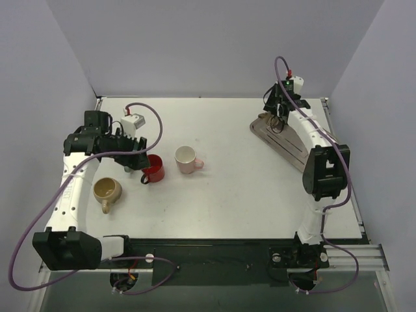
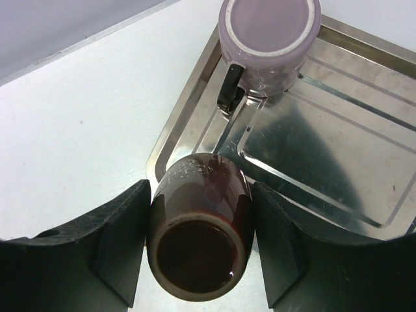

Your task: Turn the mug right side up

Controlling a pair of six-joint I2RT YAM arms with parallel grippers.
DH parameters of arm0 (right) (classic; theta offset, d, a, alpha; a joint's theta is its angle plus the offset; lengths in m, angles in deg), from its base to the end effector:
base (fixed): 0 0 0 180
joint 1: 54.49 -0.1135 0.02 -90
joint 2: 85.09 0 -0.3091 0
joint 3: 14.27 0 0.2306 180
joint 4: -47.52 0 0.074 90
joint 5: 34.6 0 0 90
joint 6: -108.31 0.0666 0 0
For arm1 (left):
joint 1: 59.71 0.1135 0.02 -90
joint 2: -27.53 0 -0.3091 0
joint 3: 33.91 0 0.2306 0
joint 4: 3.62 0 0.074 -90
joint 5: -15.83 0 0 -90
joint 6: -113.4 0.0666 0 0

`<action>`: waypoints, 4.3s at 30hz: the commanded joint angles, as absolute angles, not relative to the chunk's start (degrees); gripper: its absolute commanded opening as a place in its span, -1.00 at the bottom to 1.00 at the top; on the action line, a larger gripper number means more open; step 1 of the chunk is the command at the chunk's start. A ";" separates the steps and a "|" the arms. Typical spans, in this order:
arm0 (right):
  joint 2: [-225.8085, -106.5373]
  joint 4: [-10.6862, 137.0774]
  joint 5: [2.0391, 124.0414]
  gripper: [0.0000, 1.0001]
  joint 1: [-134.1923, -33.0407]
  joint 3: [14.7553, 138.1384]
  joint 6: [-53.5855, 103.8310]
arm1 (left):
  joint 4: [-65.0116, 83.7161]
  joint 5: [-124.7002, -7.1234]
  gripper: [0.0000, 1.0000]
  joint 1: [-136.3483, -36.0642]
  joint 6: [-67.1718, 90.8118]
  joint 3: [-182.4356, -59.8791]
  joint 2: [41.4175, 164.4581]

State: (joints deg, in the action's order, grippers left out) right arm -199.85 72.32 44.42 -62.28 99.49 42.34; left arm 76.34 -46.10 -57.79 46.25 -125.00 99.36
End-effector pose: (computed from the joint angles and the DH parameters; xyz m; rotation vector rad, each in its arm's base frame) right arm 0.5026 0.0560 0.3295 0.4043 1.9749 0.1600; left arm 0.2072 -0.0244 0.3675 0.6157 2.4327 -0.4710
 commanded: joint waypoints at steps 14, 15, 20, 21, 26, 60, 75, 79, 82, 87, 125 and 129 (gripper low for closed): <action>-175.63 63.13 51.17 -1.00 -68.55 84.48 46.87 | 30.66 -41.51 0.52 -88.08 4.00 -143.69 122.26; -175.27 63.30 51.79 -1.00 -68.73 84.14 47.13 | 34.10 -43.91 0.52 -90.88 15.11 -144.60 123.58; -171.23 63.04 53.99 -1.00 -70.75 80.80 48.19 | 34.47 -54.48 0.57 -95.91 35.95 -145.47 124.12; -170.70 61.21 56.60 -1.00 -70.75 80.36 49.50 | 35.18 -54.14 0.56 -96.00 37.45 -146.01 124.65; -169.20 60.41 62.42 -1.00 -71.10 78.69 53.11 | 36.15 -60.26 0.40 -97.94 47.64 -147.78 124.91; -168.41 55.31 71.04 -1.00 -77.43 77.19 60.85 | 42.75 -56.86 -0.66 -99.43 56.45 -153.40 129.57; -169.91 64.25 66.83 0.11 -77.43 78.07 50.06 | 40.28 -58.54 -1.00 -98.03 26.78 -149.27 129.39; -167.46 65.06 66.03 0.46 -76.29 74.74 45.30 | 39.94 -50.12 -1.00 -94.08 9.47 -146.73 130.71; -166.30 64.97 66.03 0.52 -75.67 73.41 43.10 | 37.57 -46.23 -1.00 -91.53 4.42 -145.49 131.51; -164.39 66.56 68.58 0.57 -74.88 72.11 38.19 | 33.26 -42.03 -1.00 -88.10 -4.50 -143.04 133.00; -158.30 47.31 39.05 -1.00 -95.54 59.04 -6.77 | 38.02 -29.23 0.66 -85.64 -14.28 -142.02 126.31; -167.15 68.95 47.57 -1.00 -87.90 72.93 7.39 | 49.23 -42.14 0.69 -83.18 -0.54 -149.79 127.64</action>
State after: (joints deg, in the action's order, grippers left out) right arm -162.11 50.50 43.24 -93.62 60.49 -9.13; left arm 39.40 -30.67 -85.53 -18.64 -140.78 128.19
